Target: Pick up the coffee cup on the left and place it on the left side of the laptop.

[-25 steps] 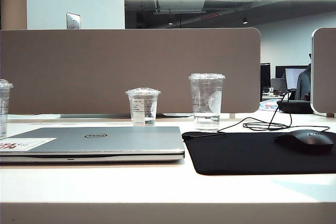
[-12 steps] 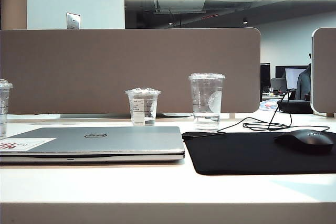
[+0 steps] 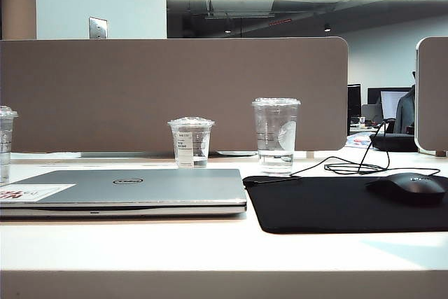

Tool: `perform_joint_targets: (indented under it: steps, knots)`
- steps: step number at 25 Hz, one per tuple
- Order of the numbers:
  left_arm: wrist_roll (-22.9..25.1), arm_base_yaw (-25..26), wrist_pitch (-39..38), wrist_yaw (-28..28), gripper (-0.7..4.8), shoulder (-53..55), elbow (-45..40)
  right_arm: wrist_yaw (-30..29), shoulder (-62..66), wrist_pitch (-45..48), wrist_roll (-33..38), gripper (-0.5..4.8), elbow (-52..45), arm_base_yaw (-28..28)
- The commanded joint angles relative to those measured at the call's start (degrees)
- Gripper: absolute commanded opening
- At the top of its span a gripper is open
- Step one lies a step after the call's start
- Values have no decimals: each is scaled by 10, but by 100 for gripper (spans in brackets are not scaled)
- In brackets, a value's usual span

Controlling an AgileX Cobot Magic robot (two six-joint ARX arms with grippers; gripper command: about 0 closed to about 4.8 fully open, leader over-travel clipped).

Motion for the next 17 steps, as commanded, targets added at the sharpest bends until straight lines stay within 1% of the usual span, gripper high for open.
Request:
perform_joint_targets:
  steps: [1,10,11,13,16,17]
  knots:
    - [2,1,6,0,-5,0,2,-1,0,10,-1,-4,3,0]
    - [2,1,6,0,-5,0,2,5,0,11,-4,-4,3,0]
    - [2,1,6,0,-5,0,2,17,0,11,-9,-4,2,-1]
    - [2,1,6,0,-5,0,2,73,-6,14,-19,-4,-5,-10]
    - [2,1,6,0,-5,0,2,137,-35,43,-19,-4,-38,-45]
    - [2,1,6,0,-5,0,2,147,-47,57,-19,-4,-50,-59]
